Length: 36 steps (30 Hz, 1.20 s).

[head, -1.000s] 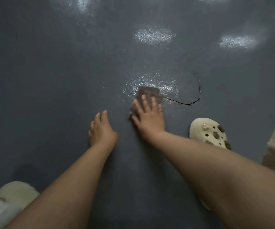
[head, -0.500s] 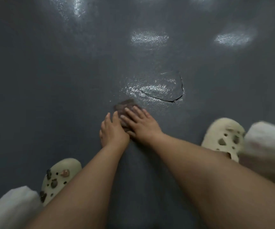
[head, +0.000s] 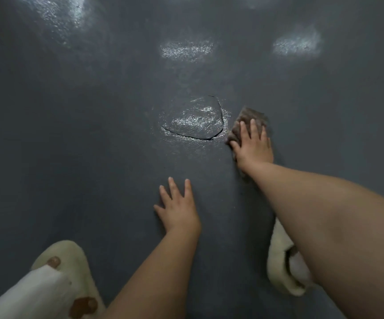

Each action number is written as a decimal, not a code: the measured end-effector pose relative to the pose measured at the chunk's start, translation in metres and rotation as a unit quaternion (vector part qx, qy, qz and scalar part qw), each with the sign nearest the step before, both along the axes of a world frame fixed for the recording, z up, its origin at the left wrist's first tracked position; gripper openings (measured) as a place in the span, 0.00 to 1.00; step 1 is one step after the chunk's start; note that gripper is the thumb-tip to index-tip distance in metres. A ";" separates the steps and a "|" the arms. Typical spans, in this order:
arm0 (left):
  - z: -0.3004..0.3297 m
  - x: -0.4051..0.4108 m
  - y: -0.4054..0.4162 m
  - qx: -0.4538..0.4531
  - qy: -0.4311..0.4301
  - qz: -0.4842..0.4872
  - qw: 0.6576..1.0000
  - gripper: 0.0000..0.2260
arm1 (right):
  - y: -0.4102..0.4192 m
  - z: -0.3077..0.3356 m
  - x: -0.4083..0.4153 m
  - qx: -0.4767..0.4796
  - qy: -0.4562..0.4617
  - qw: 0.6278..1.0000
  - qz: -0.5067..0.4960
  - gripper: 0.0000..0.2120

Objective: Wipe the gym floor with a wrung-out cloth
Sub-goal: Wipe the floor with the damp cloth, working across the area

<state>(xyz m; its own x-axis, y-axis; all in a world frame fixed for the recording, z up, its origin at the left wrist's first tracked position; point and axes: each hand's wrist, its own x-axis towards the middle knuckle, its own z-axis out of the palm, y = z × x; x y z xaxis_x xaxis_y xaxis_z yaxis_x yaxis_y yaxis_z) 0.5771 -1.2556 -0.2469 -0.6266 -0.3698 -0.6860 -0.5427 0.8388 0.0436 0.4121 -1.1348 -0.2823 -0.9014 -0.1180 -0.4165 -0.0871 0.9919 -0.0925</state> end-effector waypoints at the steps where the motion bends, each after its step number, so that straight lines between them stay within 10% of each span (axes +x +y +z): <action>1: -0.003 0.003 0.001 -0.006 0.001 0.010 1.000 0.39 | -0.001 -0.001 0.008 -0.002 0.007 1.000 -0.010 0.29; 13: -0.017 0.002 -0.006 -0.004 0.027 0.041 0.999 0.34 | -0.037 -0.011 0.142 -0.050 0.017 0.988 0.143 0.28; 24: -0.011 -0.005 -0.005 0.008 -0.026 0.025 0.999 0.48 | -0.026 -0.008 0.082 -0.027 0.002 0.947 0.320 0.29; 36: -0.009 -0.002 -0.005 0.025 -0.007 0.034 0.999 0.52 | 0.083 -0.016 0.046 -0.029 0.080 0.996 -0.014 0.28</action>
<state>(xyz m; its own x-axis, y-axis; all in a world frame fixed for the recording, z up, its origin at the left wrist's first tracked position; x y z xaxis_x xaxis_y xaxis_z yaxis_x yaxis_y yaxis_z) 0.5755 -1.2608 -0.2563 -0.5916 -0.3761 -0.7131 -0.5998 0.7964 0.0776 0.4585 -1.0514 -0.2979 -0.9592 -0.1108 -0.2600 -0.0771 0.9877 -0.1363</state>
